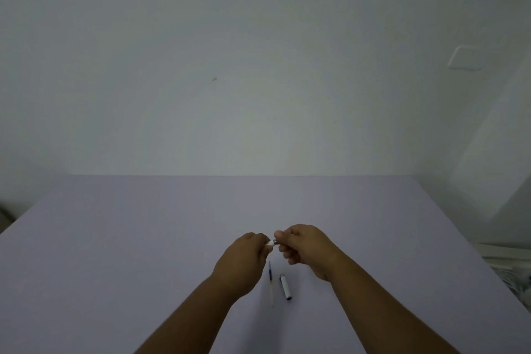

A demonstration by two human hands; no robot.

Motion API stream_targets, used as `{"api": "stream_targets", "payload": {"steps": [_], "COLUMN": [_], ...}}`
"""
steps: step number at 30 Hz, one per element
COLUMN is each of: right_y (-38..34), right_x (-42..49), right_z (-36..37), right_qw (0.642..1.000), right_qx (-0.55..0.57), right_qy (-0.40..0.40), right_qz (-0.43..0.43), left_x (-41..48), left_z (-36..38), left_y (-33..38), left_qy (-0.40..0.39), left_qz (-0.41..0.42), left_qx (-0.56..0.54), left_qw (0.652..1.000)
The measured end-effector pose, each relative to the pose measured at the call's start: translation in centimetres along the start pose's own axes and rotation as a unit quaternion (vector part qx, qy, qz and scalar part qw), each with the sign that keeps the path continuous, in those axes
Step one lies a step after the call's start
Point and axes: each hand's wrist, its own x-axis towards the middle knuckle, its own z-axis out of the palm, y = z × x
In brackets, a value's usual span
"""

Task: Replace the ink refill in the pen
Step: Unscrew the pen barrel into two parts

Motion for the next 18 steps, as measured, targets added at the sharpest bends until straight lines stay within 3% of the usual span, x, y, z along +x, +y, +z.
{"api": "stream_targets", "payload": {"steps": [3,6,9,13,18], "right_y": [0.3,0.1,0.0,-0.8,-1.9], "right_x": [0.1,-0.3,-0.3,0.1,0.2], "right_z": [-0.2,-0.2,0.0,-0.4,-0.5], "right_qw": [0.998,0.995,0.995,0.966,0.968], "right_qx": [0.044,0.089,0.103,0.245,0.230], "right_qy": [-0.014,-0.034,0.006,0.077,0.092], "right_qz": [-0.030,0.005,0.003,-0.035,-0.044], "left_x": [0.0,-0.1,-0.1,-0.2,-0.4], "left_z": [-0.1,-0.1,-0.1,-0.4,-0.6], "left_y": [0.0,-0.1,0.1,0.4,0.9], "left_qy": [0.003,0.005,0.004,0.013,0.001], "left_qz": [-0.004,-0.003,0.000,-0.017,-0.023], "left_qx": [0.000,-0.004,-0.010,-0.076,-0.108], "left_qw": [1.000,1.000,1.000,0.997,0.994]}}
